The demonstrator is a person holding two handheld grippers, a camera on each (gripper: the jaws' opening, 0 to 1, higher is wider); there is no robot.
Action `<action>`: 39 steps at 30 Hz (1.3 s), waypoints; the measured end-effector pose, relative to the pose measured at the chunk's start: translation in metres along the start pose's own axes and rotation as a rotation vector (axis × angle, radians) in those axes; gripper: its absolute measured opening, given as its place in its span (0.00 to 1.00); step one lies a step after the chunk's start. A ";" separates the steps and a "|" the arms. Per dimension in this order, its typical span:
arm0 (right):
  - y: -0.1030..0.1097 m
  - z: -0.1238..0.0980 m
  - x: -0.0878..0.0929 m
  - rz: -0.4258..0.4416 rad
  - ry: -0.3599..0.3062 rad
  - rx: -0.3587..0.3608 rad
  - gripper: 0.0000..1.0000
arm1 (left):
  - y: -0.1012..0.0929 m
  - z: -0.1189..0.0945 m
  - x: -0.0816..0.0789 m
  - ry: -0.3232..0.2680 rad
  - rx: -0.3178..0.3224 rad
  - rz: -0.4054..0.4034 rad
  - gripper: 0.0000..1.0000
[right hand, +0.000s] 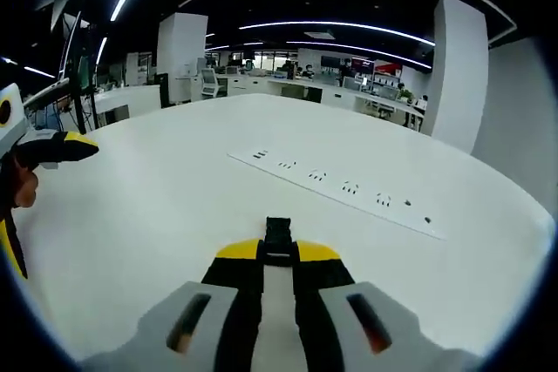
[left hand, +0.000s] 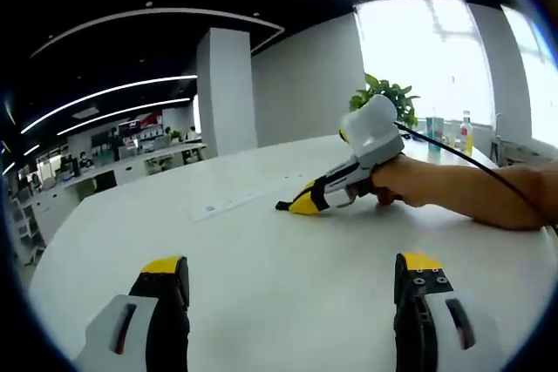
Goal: Snap the two parts of the plastic buckle together until the buckle closes and remains connected.
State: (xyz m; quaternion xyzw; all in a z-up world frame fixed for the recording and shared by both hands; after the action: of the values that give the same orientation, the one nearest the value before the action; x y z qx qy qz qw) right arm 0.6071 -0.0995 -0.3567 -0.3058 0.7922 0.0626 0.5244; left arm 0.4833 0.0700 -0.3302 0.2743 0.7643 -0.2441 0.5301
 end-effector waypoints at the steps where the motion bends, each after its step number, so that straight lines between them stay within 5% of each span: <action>1: 0.000 0.000 0.000 0.000 0.001 0.003 0.10 | 0.002 0.000 0.000 -0.002 -0.013 0.003 1.00; 7: 0.001 -0.001 0.000 0.006 -0.002 0.004 0.15 | 0.005 -0.003 -0.001 -0.012 -0.021 -0.025 1.00; 10: 0.002 0.000 -0.002 0.003 -0.012 0.005 0.48 | 0.007 -0.003 -0.001 -0.013 -0.026 -0.028 1.00; 13: 0.004 0.006 -0.004 0.006 -0.017 -0.002 1.00 | 0.008 -0.003 -0.003 -0.027 -0.032 -0.032 1.00; 27: -0.001 -0.006 -0.018 0.018 -0.076 0.013 1.00 | 0.013 -0.004 -0.011 -0.077 -0.028 -0.105 1.00; 32: -0.002 -0.012 -0.038 0.033 -0.208 -0.028 1.00 | 0.013 -0.005 -0.009 -0.075 -0.028 -0.113 1.00; 39: -0.012 -0.021 -0.035 -0.054 -0.169 0.076 1.00 | 0.018 -0.005 -0.009 -0.072 -0.033 -0.120 1.00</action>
State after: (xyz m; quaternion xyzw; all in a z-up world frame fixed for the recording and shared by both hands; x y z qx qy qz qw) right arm 0.6061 -0.1032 -0.3139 -0.3003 0.7384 0.0440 0.6022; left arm 0.4943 0.0849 -0.3210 0.2101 0.7638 -0.2723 0.5461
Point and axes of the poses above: the point that each gripper's makers call its tool centre point, and the gripper's own axes: z roughly forward along the fingers, y roughly to its left, x roughly out of its underside, the point moved 4 cm from there along -z, roughly backward along the fingers, and after that the axes turned 6 degrees about -z, right-handed, at the moved point
